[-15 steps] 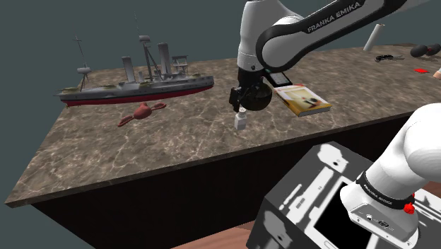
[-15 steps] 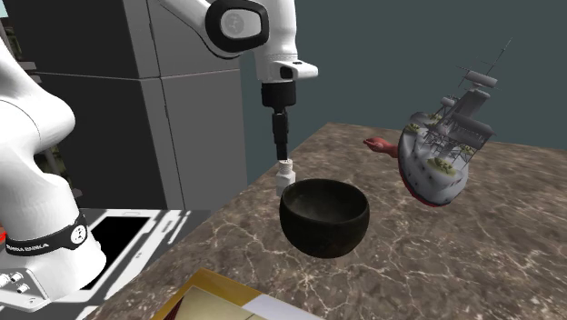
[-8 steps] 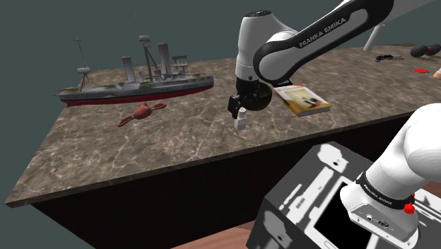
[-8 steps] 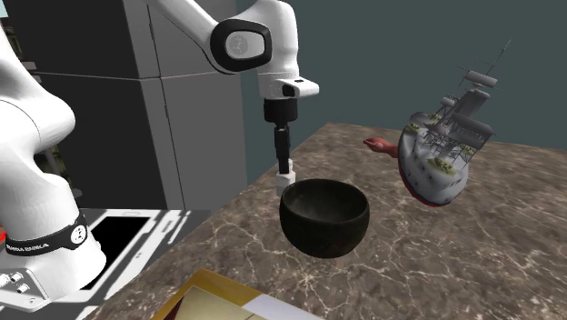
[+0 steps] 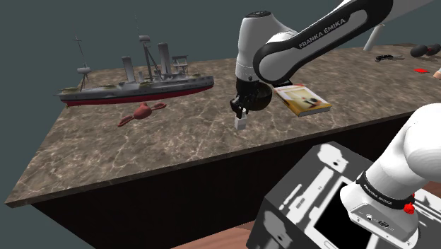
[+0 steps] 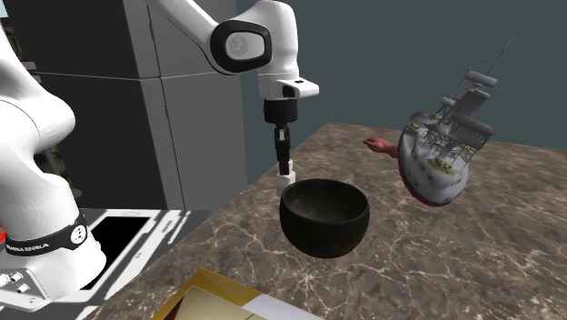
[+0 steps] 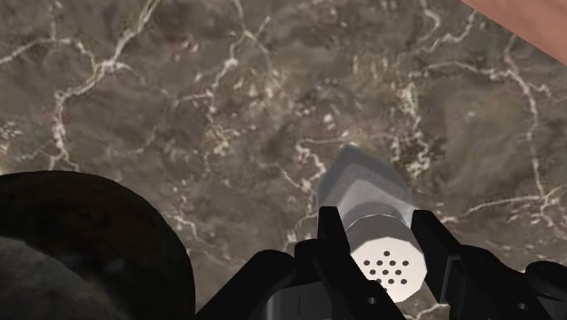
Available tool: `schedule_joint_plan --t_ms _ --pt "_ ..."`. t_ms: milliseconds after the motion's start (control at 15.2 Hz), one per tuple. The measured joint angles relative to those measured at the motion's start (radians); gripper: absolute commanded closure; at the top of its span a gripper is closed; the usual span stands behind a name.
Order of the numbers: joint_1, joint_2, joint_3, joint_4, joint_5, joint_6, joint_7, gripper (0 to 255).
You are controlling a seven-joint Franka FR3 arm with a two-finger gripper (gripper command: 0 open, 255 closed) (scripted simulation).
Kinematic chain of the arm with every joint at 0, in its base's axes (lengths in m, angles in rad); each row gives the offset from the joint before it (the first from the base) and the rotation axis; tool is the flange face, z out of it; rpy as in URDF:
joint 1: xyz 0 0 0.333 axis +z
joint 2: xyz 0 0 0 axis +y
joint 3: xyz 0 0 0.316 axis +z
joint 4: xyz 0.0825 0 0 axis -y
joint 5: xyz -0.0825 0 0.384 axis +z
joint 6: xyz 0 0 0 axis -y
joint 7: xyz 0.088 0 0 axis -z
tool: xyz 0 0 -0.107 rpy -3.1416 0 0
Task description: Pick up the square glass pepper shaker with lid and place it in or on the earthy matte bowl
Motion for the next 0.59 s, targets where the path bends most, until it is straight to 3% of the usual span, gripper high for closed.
schedule_joint_plan --t_ms 594 --pt "0.000 -0.004 0.000 0.003 0.002 -0.007 -0.001 255"
